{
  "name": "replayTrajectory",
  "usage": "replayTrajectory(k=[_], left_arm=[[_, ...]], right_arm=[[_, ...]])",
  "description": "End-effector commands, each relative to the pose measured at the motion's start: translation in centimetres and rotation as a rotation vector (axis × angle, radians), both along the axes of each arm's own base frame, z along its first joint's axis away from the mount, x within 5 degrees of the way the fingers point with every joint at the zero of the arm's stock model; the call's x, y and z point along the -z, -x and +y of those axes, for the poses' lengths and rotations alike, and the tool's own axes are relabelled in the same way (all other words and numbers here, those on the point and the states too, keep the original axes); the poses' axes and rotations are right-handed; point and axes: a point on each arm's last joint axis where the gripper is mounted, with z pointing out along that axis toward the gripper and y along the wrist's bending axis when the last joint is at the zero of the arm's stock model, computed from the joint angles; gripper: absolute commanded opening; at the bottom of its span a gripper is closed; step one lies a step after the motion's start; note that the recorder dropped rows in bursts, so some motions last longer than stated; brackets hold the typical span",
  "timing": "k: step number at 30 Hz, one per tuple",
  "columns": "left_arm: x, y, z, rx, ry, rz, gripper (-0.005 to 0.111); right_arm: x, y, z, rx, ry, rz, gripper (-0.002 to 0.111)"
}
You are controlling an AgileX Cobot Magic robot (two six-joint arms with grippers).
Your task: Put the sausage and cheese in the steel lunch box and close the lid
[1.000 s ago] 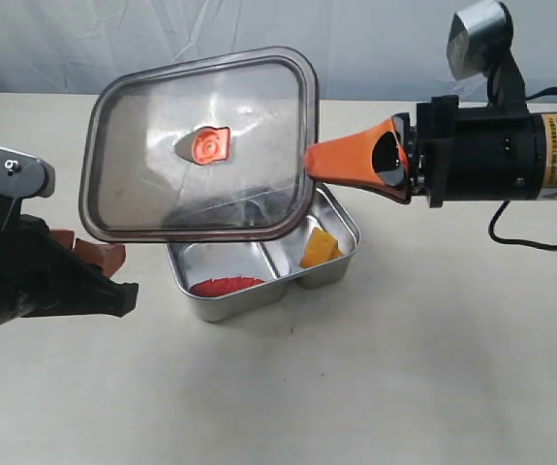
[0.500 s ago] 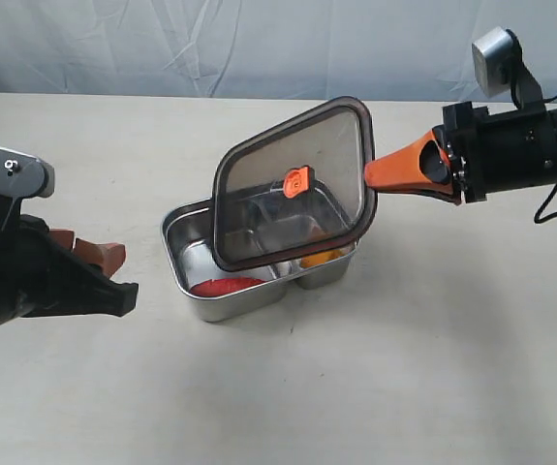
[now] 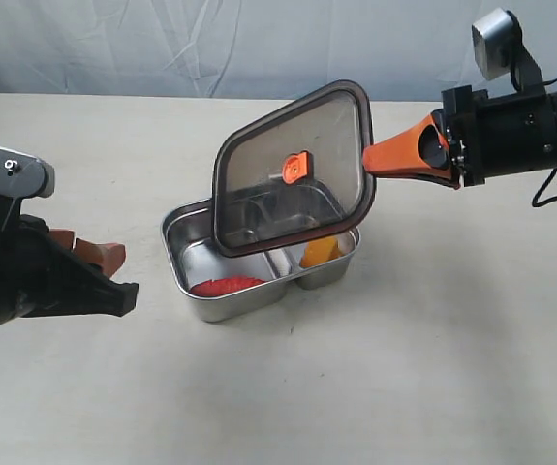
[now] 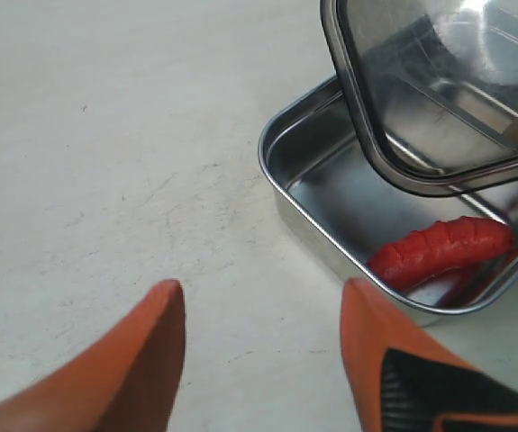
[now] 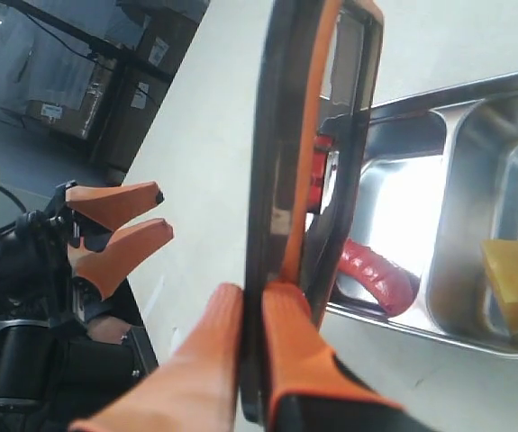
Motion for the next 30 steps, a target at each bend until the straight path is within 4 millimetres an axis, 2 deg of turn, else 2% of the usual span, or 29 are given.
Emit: replayTrajectory(k=[1, 6, 13, 17, 23, 30], left_arm=[[-0.1, 0.0, 0.1, -0.002, 0.004, -0.008, 0.05], [-0.1, 0.0, 0.1, -0.002, 0.004, -0.008, 0.05], [-0.1, 0.0, 0.1, -0.002, 0.004, -0.008, 0.05], [-0.1, 0.0, 0.1, -0.002, 0.004, -0.008, 0.05], [-0.1, 0.0, 0.1, -0.002, 0.004, -0.008, 0.05], [-0.1, 0.0, 0.1, -0.002, 0.004, -0.008, 0.05]], right_arm=[[-1.3, 1.1, 0.8, -0.079, -0.01, -0.164, -0.001], [-4.3, 3.7, 2.8, -0.156, -0.034, -0.241, -0.001], [-6.7, 6.0, 3.7, -0.178, -0.041, -0.328, -0.001], [-6.1, 6.5, 3.5, -0.178, -0.039, -0.292, -0.001], [-4.6, 8.8, 4.0, -0.274, -0.05, -0.29, -0.001], [-5.9, 9.6, 3.4, -0.183, 0.0, -0.415, -0.001]])
